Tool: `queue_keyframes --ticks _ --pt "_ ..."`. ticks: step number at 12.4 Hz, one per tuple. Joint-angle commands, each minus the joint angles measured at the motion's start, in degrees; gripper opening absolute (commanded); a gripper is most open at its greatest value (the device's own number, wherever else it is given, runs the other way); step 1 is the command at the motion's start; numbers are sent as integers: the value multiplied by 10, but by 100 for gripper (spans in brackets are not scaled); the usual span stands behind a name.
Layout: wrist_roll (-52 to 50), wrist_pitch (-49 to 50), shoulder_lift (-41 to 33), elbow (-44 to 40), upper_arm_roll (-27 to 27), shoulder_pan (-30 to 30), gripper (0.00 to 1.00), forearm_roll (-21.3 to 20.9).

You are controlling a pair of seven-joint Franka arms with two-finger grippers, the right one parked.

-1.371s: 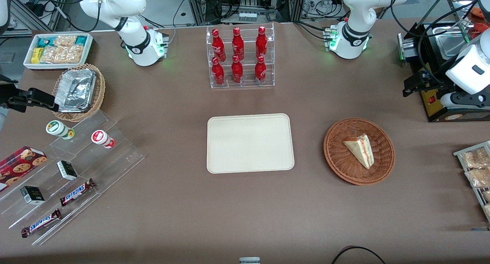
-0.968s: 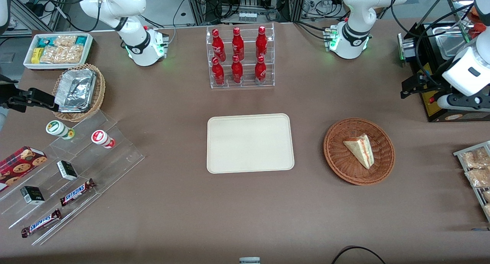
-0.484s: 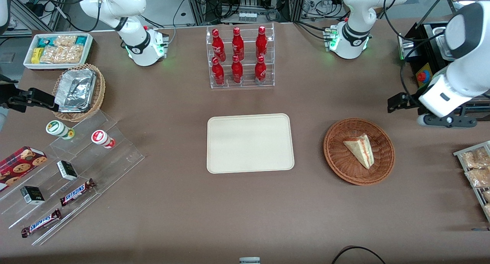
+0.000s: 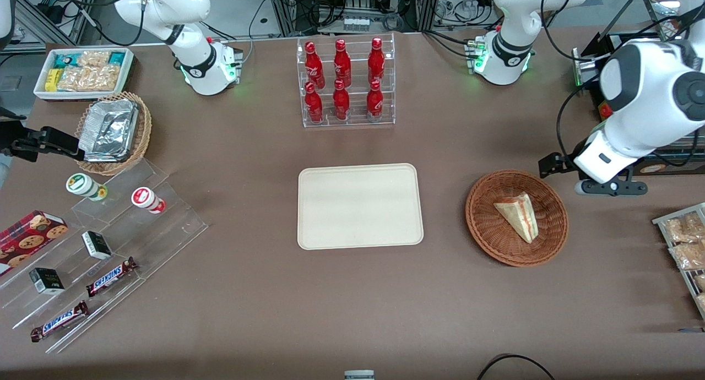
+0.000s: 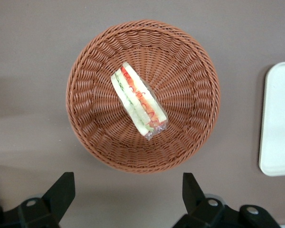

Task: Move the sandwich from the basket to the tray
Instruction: 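Move the left gripper over the wicker basket above the wrapped sandwich, then lower the left gripper and close it on the wrapped sandwich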

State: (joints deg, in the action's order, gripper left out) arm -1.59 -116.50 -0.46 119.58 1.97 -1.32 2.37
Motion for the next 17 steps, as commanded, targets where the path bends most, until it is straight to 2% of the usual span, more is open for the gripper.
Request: queue_keyframes --ticks 1,13,17 --pt "-51 -65 -19 59 2 -10 100 -10" --pt "-397 -175 53 69 6 -18 100 -9" --pt "-401 -205 84 71 6 -19 100 -9"
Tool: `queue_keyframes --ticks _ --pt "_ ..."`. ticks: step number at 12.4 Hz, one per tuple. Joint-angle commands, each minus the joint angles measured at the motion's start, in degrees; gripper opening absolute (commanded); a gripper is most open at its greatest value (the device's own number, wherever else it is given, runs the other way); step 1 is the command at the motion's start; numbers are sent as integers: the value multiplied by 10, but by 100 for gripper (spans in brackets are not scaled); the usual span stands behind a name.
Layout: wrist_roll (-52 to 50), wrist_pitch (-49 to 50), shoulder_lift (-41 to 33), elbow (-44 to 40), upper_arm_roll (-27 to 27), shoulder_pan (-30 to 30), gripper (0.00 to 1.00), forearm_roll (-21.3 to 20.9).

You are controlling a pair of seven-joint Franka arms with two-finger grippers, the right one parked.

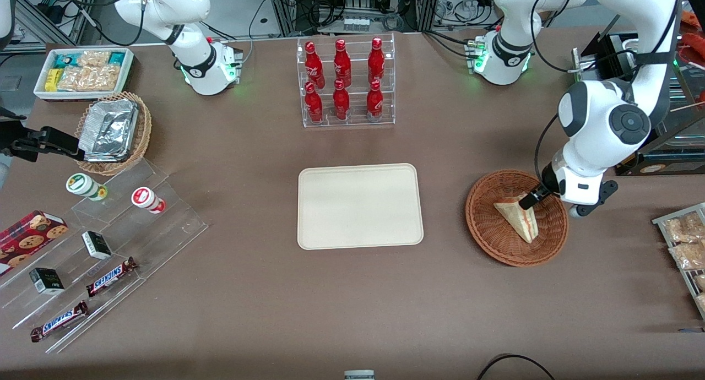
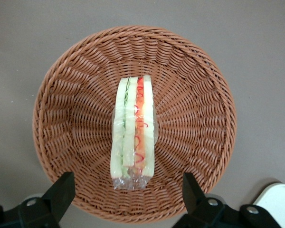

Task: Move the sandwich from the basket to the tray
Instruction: 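Lower the left gripper and close it on the wrapped sandwich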

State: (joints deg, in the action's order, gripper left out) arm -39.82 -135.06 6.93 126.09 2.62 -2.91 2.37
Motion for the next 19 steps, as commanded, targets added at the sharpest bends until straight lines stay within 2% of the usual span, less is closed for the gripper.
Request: queue_keyframes --ticks 1,10,11,12,13,14,15,17,19 --pt "-18 -27 19 6 -1 -3 100 -9" --pt "-26 -64 82 7 0 -4 100 -7" --pt "-27 -64 85 7 0 -4 95 -6" --pt "-27 -60 91 7 0 -5 78 -3" --pt "-32 -57 92 6 0 -8 48 -3" --pt "-32 -50 89 6 0 -8 14 -3" --pt "-31 -36 86 3 0 -8 0 -3" --pt "-22 -17 82 -11 0 -8 0 -3" --pt "-18 46 82 -57 0 -8 0 -4"
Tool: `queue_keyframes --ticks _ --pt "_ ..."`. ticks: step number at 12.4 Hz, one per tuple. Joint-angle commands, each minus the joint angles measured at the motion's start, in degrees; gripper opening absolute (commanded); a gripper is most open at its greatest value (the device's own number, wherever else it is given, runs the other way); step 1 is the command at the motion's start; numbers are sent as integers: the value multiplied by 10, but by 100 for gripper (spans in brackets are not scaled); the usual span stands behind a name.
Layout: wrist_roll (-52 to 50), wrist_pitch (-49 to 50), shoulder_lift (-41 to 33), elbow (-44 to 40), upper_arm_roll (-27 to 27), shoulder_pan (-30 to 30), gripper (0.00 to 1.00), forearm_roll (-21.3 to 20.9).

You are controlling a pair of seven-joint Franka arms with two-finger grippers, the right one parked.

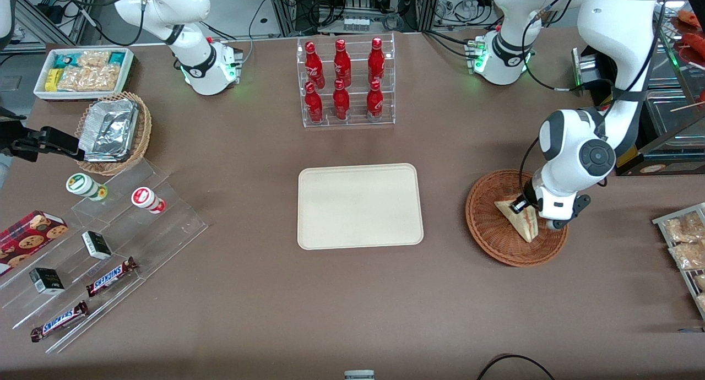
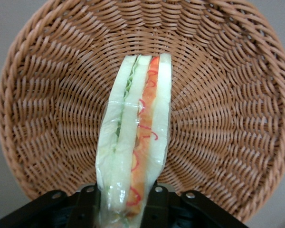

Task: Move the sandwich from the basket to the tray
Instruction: 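Lower the left gripper and close it on the wrapped sandwich, then lift the sandwich and carry it with the left gripper over the cream tray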

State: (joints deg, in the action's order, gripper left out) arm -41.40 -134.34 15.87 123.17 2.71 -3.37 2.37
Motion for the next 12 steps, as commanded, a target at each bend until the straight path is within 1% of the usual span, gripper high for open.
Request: queue_keyframes --ticks 1,2,4,10,12 --pt "0 104 -6 -75 1 -11 0 -6" --pt "10 131 -4 -99 2 -22 0 -6" --pt "13 141 -2 -125 2 -44 0 -5" --pt "14 141 36 -165 2 -181 0 -8" --pt "-9 141 66 -201 2 -230 0 -6"
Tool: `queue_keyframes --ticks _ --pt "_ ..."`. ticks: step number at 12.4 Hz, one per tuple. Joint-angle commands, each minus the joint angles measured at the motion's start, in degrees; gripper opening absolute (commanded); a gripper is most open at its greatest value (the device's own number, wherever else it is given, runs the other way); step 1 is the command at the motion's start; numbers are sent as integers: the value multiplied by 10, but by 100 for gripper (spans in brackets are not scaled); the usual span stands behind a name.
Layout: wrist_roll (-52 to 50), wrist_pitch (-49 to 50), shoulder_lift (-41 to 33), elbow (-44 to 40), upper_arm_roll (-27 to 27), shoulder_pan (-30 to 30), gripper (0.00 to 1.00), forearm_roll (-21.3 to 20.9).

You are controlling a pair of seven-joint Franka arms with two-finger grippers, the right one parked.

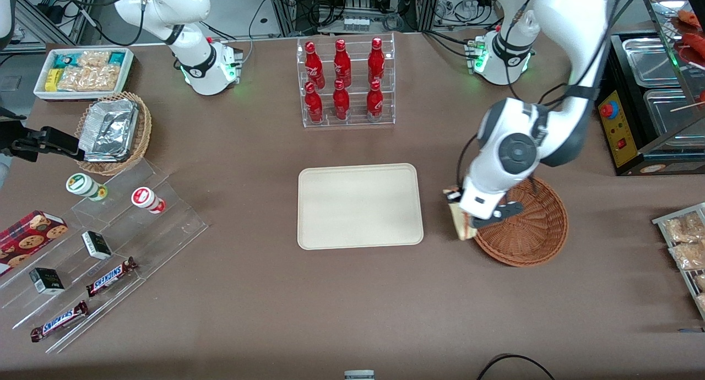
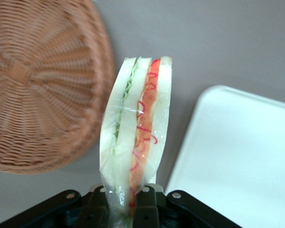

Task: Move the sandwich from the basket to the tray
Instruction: 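Lift the sandwich and carry it with the left gripper over the cream tray, then lower the sandwich onto the tray and open the left gripper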

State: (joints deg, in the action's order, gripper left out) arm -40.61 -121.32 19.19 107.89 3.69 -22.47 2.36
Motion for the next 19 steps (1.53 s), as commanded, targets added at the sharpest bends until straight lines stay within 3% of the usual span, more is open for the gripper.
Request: queue_keyframes --ticks 1,5,10,13,15,19 --pt "-48 11 55 -75 -8 -62 0 -6" --pt "-159 12 138 -173 -9 -144 0 -9" --pt "-226 48 225 -284 -11 -208 0 -10" --pt "-236 55 247 -306 -13 -229 0 -12" --pt "-257 55 257 -309 -12 -229 0 -39" --pt "-261 71 274 -337 -12 -228 0 -39"
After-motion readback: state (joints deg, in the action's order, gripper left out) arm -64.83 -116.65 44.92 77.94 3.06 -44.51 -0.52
